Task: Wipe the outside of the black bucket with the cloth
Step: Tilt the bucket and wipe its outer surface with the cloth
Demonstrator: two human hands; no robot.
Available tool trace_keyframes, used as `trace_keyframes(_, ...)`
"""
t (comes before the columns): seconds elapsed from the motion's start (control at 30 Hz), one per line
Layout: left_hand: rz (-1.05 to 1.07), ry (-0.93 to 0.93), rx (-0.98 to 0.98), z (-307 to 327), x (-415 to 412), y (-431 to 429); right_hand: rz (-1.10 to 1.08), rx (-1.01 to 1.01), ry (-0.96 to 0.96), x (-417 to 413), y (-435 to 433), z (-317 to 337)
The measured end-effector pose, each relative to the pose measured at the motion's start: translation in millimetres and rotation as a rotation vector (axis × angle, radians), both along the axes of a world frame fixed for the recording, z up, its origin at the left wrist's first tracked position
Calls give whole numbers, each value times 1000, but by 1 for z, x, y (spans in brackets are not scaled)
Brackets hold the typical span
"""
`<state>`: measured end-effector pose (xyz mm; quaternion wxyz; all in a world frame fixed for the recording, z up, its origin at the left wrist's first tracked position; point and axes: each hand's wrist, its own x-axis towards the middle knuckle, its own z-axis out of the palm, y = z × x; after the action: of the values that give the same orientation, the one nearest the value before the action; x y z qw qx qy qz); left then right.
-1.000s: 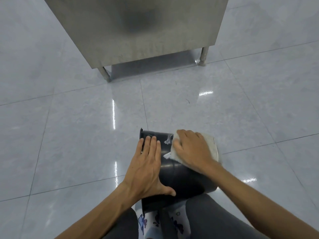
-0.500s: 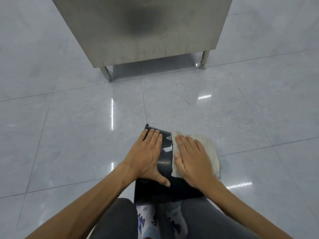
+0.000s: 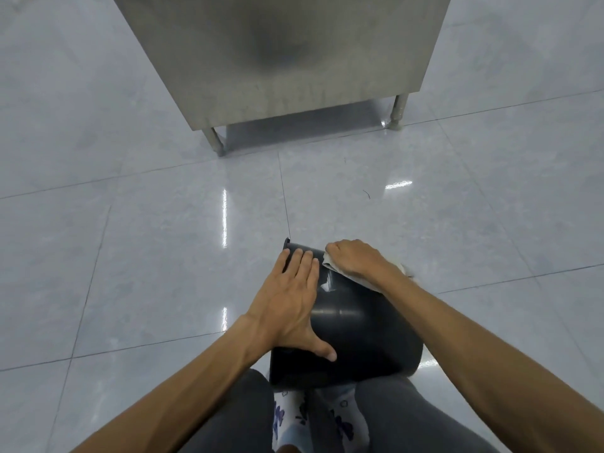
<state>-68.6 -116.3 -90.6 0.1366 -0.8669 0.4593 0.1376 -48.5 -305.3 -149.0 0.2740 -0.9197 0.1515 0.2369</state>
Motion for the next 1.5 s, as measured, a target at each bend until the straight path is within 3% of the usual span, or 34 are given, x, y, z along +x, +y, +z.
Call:
trace_keyframes(0.13,11,2,-24,-3,4,2,19,9,39,9,1,-4)
trace_keyframes(0.27,-8,11,-28,-4,10,1,54,-168,-352,-41,18,-3)
trace_keyframes(0.4,-30,-2,-45,-1,15,-2,37,-317,-547,-80,34,-8)
trace_keyframes(0.63,125,13,-6,8,2,5,48,-325,-601,-95,41,-8)
trace_keyframes(0.8,20,-2,33,13,23,-3,40,-359,-649,-109,48,-13)
trace_keyframes(1.07,36,15,96,13,13,1,51,-354,-542,-81,59,-3)
trace_keyframes(1.33,94,34,29,1,0,13,21,29,83,26,12,-10)
trace_keyframes(1.4,102,28,3,-4,3,16,28,26,116,31,12,-13)
trace_keyframes(1.5,82,29,0,-8,6,17,31,9,11,16,19,-5)
